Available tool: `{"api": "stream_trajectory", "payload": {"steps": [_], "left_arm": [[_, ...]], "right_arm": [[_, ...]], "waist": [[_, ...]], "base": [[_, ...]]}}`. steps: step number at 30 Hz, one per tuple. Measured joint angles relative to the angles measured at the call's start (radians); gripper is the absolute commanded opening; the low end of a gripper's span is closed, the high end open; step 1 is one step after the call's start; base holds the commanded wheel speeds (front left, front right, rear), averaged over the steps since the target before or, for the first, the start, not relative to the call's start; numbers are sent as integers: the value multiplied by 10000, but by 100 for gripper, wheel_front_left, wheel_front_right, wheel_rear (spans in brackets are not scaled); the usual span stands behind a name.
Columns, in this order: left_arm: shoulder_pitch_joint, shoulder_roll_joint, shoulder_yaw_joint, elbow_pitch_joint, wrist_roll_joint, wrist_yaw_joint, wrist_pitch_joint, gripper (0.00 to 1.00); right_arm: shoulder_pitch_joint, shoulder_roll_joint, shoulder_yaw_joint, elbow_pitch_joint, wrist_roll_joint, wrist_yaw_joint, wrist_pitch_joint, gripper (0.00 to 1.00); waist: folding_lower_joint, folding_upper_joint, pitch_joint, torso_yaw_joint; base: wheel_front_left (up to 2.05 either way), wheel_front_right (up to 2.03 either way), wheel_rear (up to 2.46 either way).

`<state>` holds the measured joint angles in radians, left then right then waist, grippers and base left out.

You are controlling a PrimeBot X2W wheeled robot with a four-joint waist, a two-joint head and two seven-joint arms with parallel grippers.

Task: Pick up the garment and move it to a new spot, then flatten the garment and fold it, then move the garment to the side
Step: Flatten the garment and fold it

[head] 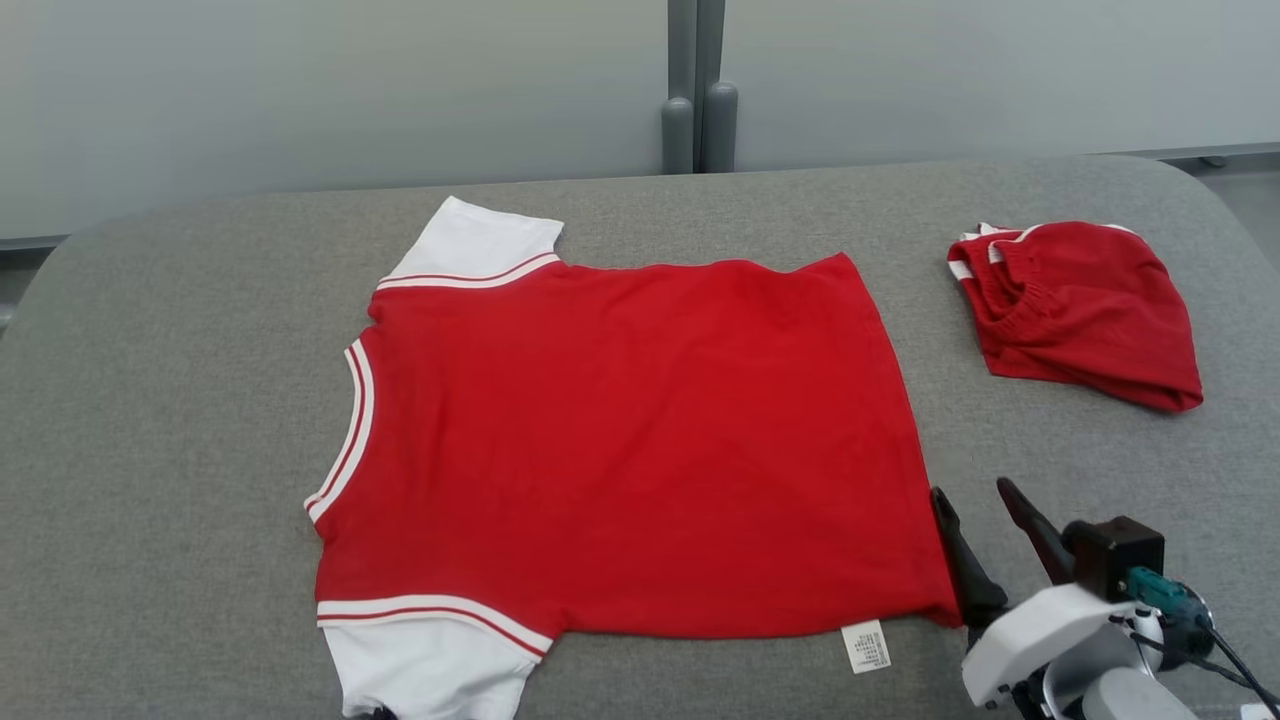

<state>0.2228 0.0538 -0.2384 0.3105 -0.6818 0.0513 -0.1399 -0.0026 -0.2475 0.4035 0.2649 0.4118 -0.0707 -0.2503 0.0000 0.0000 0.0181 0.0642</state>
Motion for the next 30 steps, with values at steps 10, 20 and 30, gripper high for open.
{"api": "stream_trajectory", "payload": {"steps": [10, 20, 30], "left_arm": [[-107, 278, 192, -1342, 261, -75, -510, 0], [-495, 318, 270, -2424, 447, -73, -635, 0], [-553, 320, -44, -2844, 709, -54, -366, 0]], "right_arm": [[1160, -157, -330, 305, 1020, 468, 150, 100], [1344, -230, -259, 591, 1430, 978, 412, 100], [872, 184, -128, 1371, 1787, 1338, 535, 100]], "waist": [[0, 0, 155, 131], [0, 0, 344, -28], [0, 0, 615, 184]], "base": [[0, 0, 0], [0, 0, 0], [0, 0, 0]]}}
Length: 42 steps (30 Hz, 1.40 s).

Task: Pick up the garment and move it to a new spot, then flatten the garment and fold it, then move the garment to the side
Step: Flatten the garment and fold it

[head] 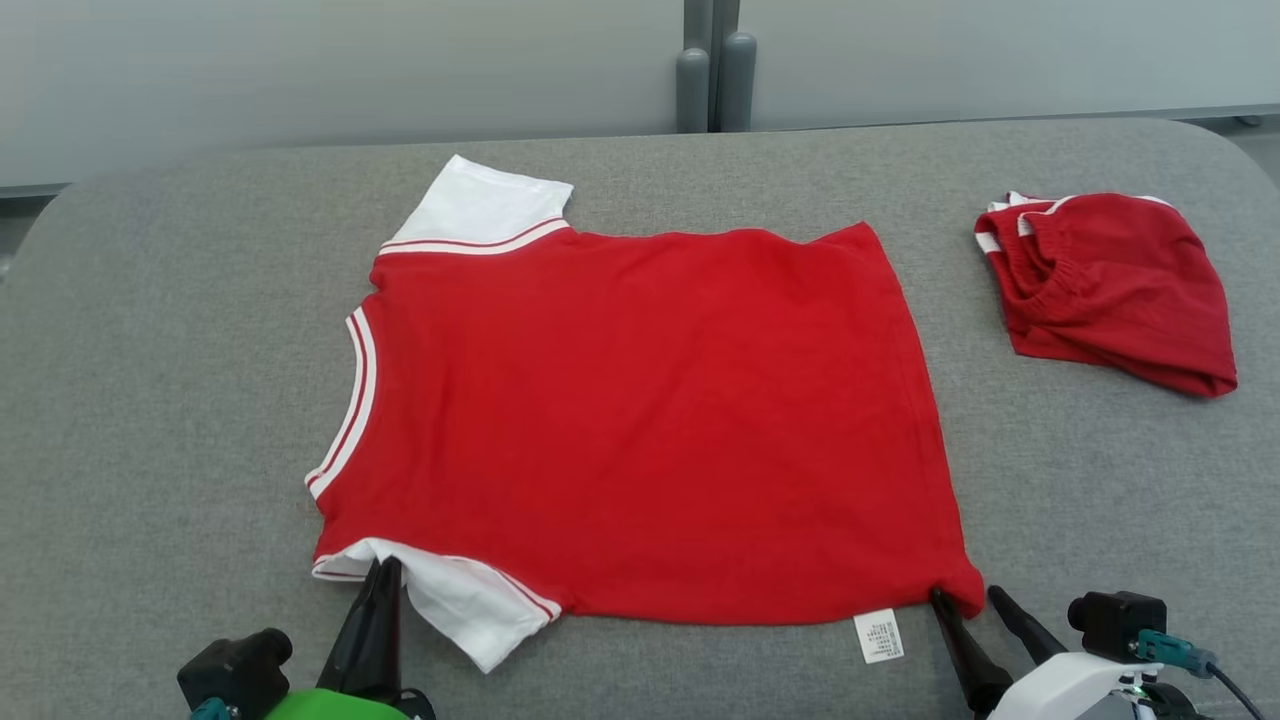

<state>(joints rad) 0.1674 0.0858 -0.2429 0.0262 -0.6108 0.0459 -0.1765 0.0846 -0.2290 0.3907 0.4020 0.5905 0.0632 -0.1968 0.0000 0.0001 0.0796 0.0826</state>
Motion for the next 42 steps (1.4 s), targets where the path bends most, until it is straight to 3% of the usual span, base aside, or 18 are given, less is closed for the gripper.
{"api": "stream_trajectory", "payload": {"steps": [4, 5, 6, 7, 8, 9, 17, 25, 42], "left_arm": [[-83, 2, -77, -71, 8, 71, 94, 0], [-86, 2, -75, -81, 8, 73, 94, 0], [-85, 0, -40, -90, 8, 86, 94, 0], [-85, 2, 6, -115, 8, 119, 92, 0], [-85, 0, 88, -140, 8, 169, 86, 0], [-85, 0, 127, -159, 6, 173, 84, 0], [-73, -2, 414, -370, -12, 280, 69, 0], [-197, 165, 437, -94, -6, 295, 136, 0], [-3303, 531, 31, 1967, 721, 257, 796, 0]], "right_arm": [[-136, 15, 21, 270, 4, 71, 0, 97], [-168, 19, 25, 299, 6, 82, 0, 88], [-207, 23, 63, 334, 6, 121, 2, 56], [-241, 31, 88, 355, 6, 161, 10, 34], [-280, 75, 121, 412, 33, 180, 12, 14], [-285, 84, 142, 430, 86, 213, 52, 0], [-321, 123, 67, 123, 617, 414, 134, 0], [-787, -173, 105, -159, 1057, 510, 892, 0], [-3281, -407, -21, 391, 2220, 512, 3488, 0]], "waist": [[0, 0, 91, 203], [0, 0, 108, 253], [0, 0, 121, 299], [0, -1, 131, 330], [0, 0, 121, 356], [0, 0, 97, 356], [0, 0, -43, 132], [0, 0, -163, -148], [0, 0, 548, 14]], "base": [[0, 0, 0], [0, 0, 0], [0, 0, 0], [0, 0, 0], [0, 0, 0], [0, 0, 0], [0, 0, 0], [0, 0, 0], [0, 0, 0]]}}
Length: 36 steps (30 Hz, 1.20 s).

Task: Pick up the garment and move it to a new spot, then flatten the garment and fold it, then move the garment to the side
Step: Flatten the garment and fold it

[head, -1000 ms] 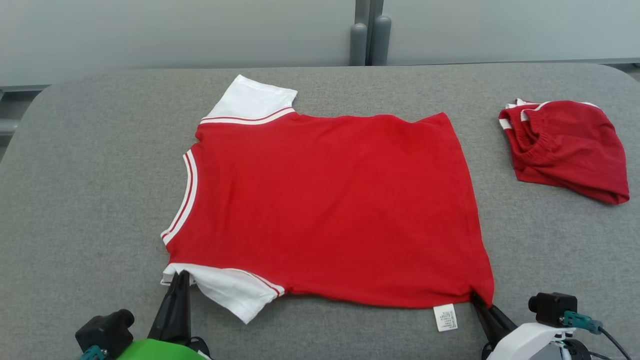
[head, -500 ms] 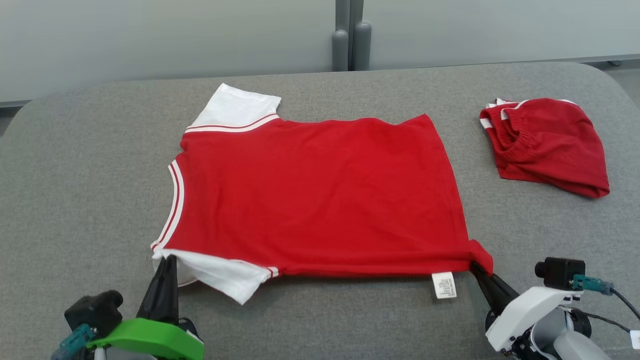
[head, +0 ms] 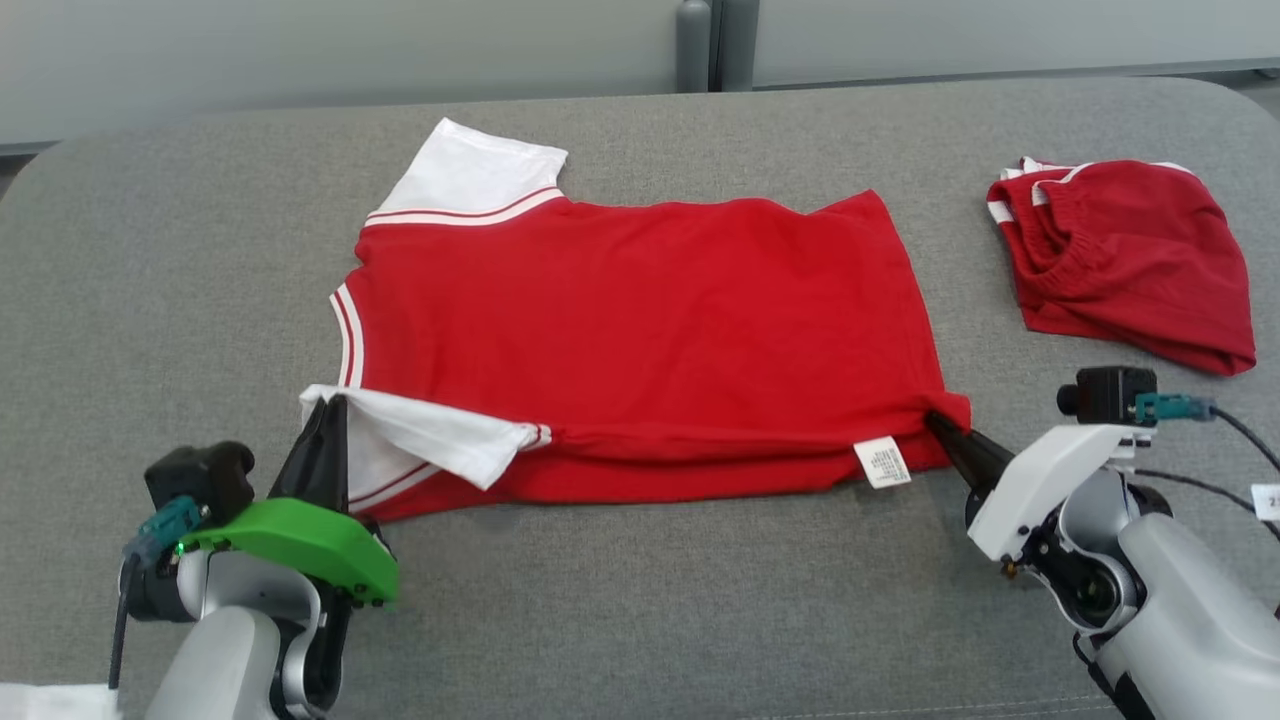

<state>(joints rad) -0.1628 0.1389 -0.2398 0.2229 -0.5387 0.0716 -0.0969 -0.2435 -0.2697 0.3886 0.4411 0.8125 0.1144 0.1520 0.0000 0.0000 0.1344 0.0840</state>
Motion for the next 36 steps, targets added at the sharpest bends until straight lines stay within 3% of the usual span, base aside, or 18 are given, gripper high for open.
{"api": "stream_trajectory", "payload": {"steps": [6, 8, 11, 13, 17, 20, 21, 22, 23, 36], "left_arm": [[-1096, -31, -180, 798, 138, -12, 40, 0], [-1309, -42, -201, 1106, 213, -19, 38, 0], [-1626, -54, -199, 1494, 232, -27, 25, 0], [-1871, -63, -234, 1781, 301, -115, -6, 0], [-2275, -67, -297, 2234, 529, -236, -100, 0], [-2516, -61, -351, 2562, 608, -290, -113, 0], [-2572, -65, -359, 2650, 616, -290, -190, 29], [-2640, -63, -359, 2742, 629, -291, -245, 86], [-2714, -63, -353, 2824, 629, -293, -318, 100], [-3126, -10, -268, 3116, 802, -633, -1204, 100]], "right_arm": [[-1015, -6, -23, 359, 113, -4, 671, 0], [-1228, -8, -2, 514, 113, -8, 840, 9], [-1545, 35, 2, 673, 113, -8, 959, 11], [-1758, 82, 2, 826, 113, -8, 986, 22], [-2027, 205, 0, 1089, 117, -8, 1045, 21], [-2197, 303, -69, 1300, 121, -13, 1032, 37], [-2244, 345, -165, 1335, 146, -15, 953, 100], [-2301, 393, -270, 1377, 199, -35, 865, 100], [-2363, 431, -351, 1404, 261, -82, 786, 100], [-2618, 153, -901, 1151, 249, -12, -832, 100]], "waist": [[0, 0, 445, 0], [0, 0, 575, -2], [0, 0, 740, -7], [0, 0, 815, -9], [0, 0, 881, -14], [0, 0, 917, -33], [0, 0, 930, -41], [0, 0, 943, -48], [0, 0, 954, -56], [0, 0, 734, -57]], "base": [[0, 0, 0], [0, 0, 0], [0, 0, 0], [0, 0, 0], [0, 0, 0], [0, 0, 0], [0, 0, 0], [0, 0, 0], [0, 0, 0], [0, 0, 0]]}}
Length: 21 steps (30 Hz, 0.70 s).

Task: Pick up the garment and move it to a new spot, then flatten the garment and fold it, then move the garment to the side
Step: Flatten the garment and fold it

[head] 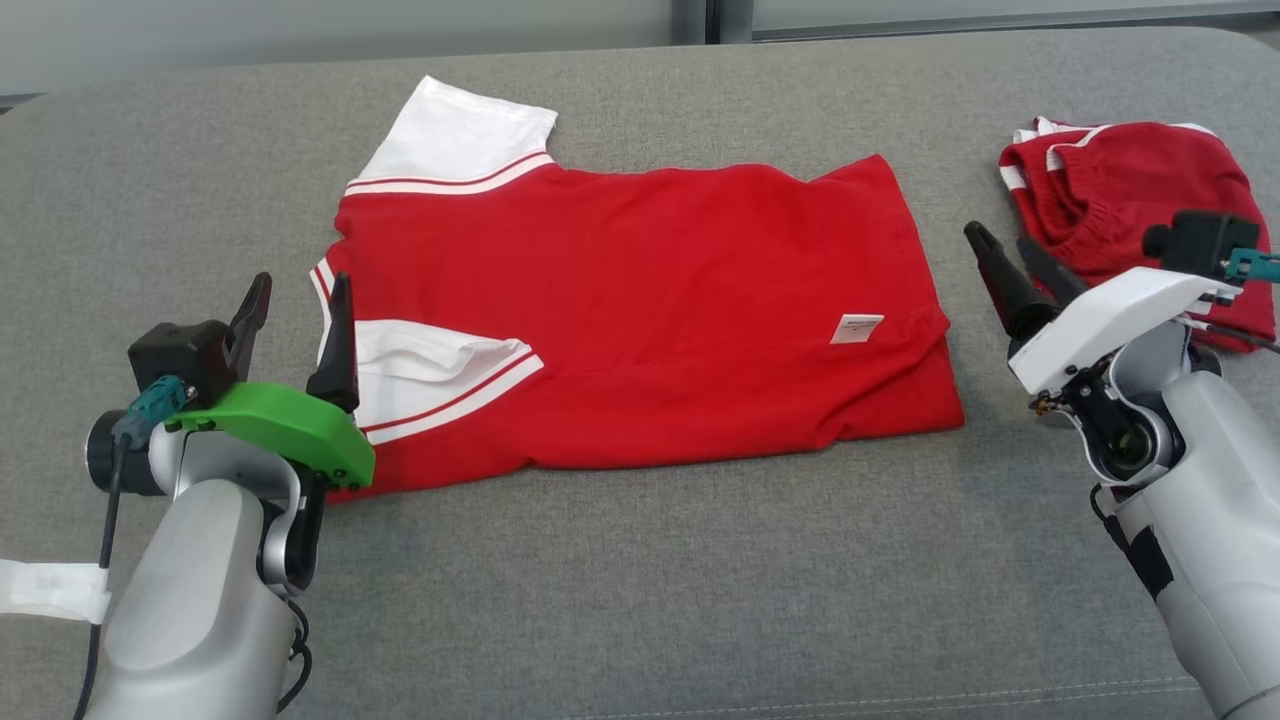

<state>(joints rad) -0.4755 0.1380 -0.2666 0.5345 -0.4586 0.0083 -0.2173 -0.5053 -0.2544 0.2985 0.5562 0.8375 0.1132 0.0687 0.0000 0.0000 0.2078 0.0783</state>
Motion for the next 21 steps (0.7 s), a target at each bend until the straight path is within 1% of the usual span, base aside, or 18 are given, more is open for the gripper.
{"api": "stream_trajectory", "payload": {"steps": [4, 10, 15, 21], "left_arm": [[165, -82, 86, -4, -157, -98, -63, 100], [1304, -303, 228, 408, -514, -98, -109, 100], [2018, -360, 495, 784, -1089, -96, 194, 100], [2293, -635, 849, 993, -1902, -165, 606, 100]], "right_arm": [[141, -59, -44, -155, -105, 6, -583, 100], [1071, 31, -96, -236, -109, 8, -1308, 100], [1741, 282, -105, -265, -50, 10, -1672, 100], [2127, 389, -31, -424, 38, 10, -1839, 100]], "waist": [[0, 0, -185, 17], [0, 0, -539, 63], [0, 0, -875, 124], [0, 0, -1076, 117]], "base": [[0, 0, 0], [0, 0, 0], [0, 0, 0], [0, 0, 0]]}}
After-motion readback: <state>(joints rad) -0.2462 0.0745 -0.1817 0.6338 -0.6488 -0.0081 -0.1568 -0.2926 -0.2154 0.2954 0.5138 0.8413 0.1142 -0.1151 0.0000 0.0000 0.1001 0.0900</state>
